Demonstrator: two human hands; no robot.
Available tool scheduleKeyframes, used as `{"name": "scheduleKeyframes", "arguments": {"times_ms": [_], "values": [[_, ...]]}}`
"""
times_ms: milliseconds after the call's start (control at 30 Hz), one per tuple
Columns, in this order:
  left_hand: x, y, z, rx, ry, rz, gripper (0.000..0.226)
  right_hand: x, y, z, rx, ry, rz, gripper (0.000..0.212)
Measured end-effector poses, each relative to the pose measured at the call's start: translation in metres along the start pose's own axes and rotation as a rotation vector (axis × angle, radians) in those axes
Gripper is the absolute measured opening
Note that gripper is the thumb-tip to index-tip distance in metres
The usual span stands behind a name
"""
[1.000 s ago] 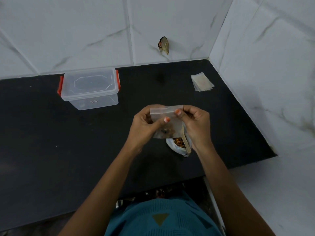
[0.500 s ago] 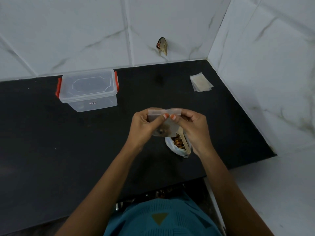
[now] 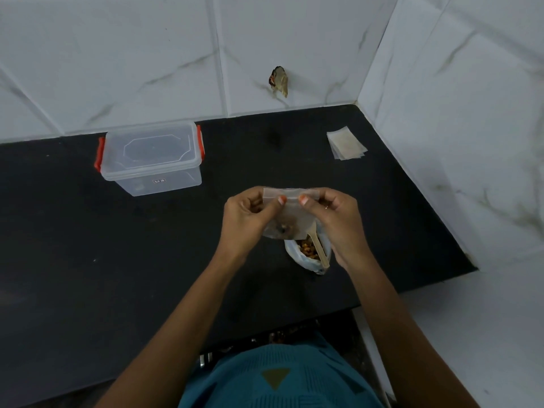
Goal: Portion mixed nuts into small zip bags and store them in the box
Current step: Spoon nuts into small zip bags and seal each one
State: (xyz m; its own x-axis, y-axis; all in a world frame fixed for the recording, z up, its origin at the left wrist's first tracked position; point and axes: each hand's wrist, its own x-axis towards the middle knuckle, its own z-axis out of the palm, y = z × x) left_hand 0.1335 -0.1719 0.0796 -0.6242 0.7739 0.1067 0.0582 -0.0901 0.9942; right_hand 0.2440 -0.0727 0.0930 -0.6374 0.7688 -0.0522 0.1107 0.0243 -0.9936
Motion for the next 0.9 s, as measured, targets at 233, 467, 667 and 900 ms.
{"name": "scheduleKeyframes", "arguments": {"times_ms": [233, 467, 667, 900], "values": [[0.0025, -0.0001, 0.0026, -0.010, -0.005, -0.002, 0.013, -0.0010, 0.0005, -0.0004, 0.081, -0.067, 0.069, 0.014], [0.0011, -0.0006, 0.0038, -0.043, -0.004, -0.069, 0.017, 0.0034, 0.0032, 0.0010, 0.013, 0.068, -0.041, 0.012], [0.0019, -0.0010, 0.0019, -0.087, -0.032, -0.067, 0.010, 0.0049, 0.0059, -0.0008, 0.050, 0.091, 0.000, 0.016], [0.0059, -0.0024, -0.0001, -0.181, -0.010, -0.108, 0.012, 0.0068, 0.0057, -0.0059, 0.075, 0.017, 0.039, 0.012]]}}
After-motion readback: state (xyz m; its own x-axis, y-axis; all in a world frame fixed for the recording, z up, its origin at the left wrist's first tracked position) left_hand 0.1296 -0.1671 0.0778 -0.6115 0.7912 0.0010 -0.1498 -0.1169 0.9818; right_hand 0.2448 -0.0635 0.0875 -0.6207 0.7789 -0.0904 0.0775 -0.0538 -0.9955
